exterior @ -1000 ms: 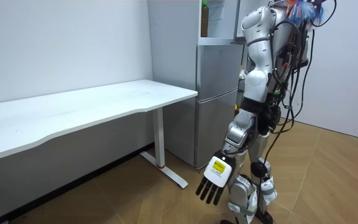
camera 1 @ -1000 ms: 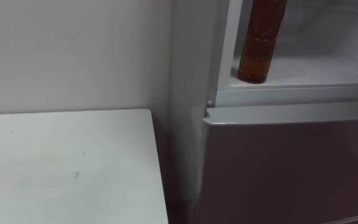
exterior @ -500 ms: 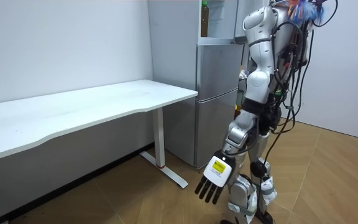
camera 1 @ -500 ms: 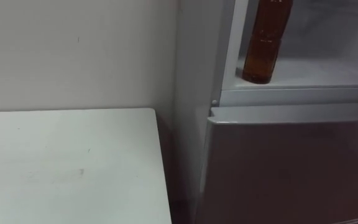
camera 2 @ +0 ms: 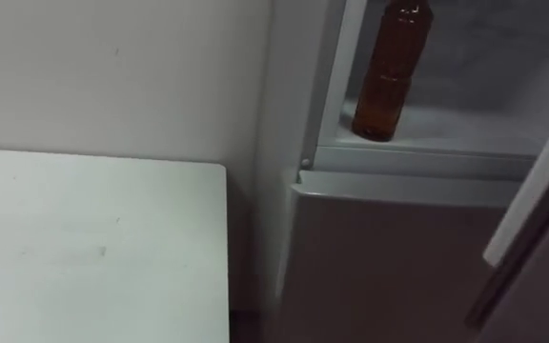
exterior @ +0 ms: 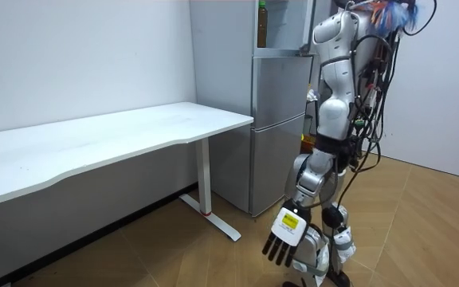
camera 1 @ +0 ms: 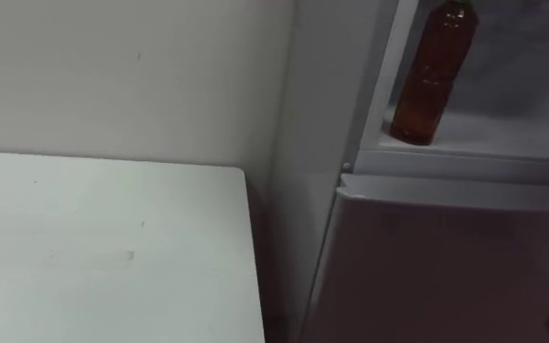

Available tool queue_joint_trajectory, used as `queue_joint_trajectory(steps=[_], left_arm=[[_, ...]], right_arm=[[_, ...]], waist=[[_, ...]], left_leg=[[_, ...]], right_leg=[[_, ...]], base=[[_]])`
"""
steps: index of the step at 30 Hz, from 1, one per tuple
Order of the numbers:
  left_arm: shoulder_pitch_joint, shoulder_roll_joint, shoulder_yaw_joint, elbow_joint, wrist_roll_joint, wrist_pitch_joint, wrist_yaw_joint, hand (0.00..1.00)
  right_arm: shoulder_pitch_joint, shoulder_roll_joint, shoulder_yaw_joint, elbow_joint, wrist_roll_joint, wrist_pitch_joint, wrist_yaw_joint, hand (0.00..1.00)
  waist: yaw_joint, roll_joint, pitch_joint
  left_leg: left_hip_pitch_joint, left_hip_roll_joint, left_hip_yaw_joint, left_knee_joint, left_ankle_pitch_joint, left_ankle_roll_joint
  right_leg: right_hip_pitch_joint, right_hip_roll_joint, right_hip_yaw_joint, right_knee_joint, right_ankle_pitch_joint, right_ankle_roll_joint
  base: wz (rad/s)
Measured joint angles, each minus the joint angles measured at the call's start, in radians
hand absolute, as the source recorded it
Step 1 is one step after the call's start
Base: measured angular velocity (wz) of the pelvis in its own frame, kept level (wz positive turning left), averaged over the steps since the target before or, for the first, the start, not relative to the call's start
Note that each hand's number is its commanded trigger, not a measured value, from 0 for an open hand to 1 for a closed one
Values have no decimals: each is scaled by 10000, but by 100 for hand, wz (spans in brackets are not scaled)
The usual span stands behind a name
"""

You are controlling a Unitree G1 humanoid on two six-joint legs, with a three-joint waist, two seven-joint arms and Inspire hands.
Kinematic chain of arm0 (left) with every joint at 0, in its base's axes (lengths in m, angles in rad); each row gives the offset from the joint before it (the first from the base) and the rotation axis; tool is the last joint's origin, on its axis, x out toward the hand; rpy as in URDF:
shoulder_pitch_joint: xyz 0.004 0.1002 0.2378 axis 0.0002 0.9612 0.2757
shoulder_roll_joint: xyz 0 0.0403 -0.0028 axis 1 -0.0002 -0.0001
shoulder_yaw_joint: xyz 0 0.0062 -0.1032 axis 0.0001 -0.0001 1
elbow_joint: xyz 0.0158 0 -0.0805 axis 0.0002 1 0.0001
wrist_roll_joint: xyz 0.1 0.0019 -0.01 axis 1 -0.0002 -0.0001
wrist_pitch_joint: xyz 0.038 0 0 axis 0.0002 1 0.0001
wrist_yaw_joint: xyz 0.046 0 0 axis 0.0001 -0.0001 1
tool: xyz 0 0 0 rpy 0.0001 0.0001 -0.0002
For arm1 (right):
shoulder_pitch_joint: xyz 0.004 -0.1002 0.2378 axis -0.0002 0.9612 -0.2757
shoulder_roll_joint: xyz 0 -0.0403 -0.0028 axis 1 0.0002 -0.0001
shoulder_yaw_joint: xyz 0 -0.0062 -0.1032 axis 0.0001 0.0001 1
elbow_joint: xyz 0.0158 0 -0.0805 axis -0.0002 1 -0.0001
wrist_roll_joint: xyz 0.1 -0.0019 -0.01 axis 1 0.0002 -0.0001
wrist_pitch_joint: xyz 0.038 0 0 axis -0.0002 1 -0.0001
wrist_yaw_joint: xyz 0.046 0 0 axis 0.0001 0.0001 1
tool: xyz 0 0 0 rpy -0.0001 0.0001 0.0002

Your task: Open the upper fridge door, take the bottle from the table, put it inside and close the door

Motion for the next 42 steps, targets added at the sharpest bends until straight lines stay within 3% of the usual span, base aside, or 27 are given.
queue_joint_trajectory(steps=[7, 14, 17, 20, 24, 31, 35, 42], left_arm=[[-24, -82, 30, -121, 351, 184, -1, 0], [-33, -170, 28, -213, 415, 321, -2, 0], [-101, -67, 0, -218, 425, 343, -2, 0], [-142, 61, -237, -240, 420, 370, -2, 0], [-264, 70, -424, -337, 411, 669, -7, 0], [-246, 77, -401, -594, 416, 953, -85, 0], [-228, 68, -406, -582, 417, 1114, -90, 0], [-245, 75, -402, -589, 428, 1272, -115, 0]], right_arm=[[3, 2, 532, -461, 5, 161, 1342, 0], [6, 2, 891, -616, 263, 504, 2392, 0], [7, 14, 1278, -486, 910, 532, 3086, 0], [7, 30, 1807, -177, 972, 740, 3768, 0], [-2, 30, 2689, 474, 1101, 1064, 4518, 0], [-932, 79, 2817, 1620, 1273, 1297, 5249, 0], [-1071, 89, 3066, 1759, 1262, 1493, 5468, 0], [-1101, 134, 3131, 1885, 1259, 1492, 5609, 0]], waist=[[15, 558, -23], [6, 363, -67], [64, 220, -16], [242, 133, -33], [552, 58, -41], [821, 194, -14], [832, 295, -12], [821, 375, -12]], left_leg=[[4, -49, 37, -41, 20, -4], [-24, -30, 51, -9, 76, -27], [-56, -29, 32, -4, 76, -26], [-60, -33, -2, -7, 76, -25], [-95, 17, -67, 15, 73, -17], [-39, 19, -232, 36, 68, -12], [-41, 21, -250, 73, 73, -12], [-38, -8, -342, 115, 77, -6]], right_leg=[[-2, 8, 34, 49, 37, -8], [-66, 18, -1, 2, 29, -49], [-6, 17, -52, -13, 54, -67], [2, 13, -64, -13, 56, -65], [5, -22, -229, -17, 70, -53], [227, -24, -374, -5, 90, -51], [234, -22, -374, 16, 96, -61], [244, -36, -461, -7, 97, -63]], base=[[-4], [0], [2], [2], [5], [6], [1], [2]])
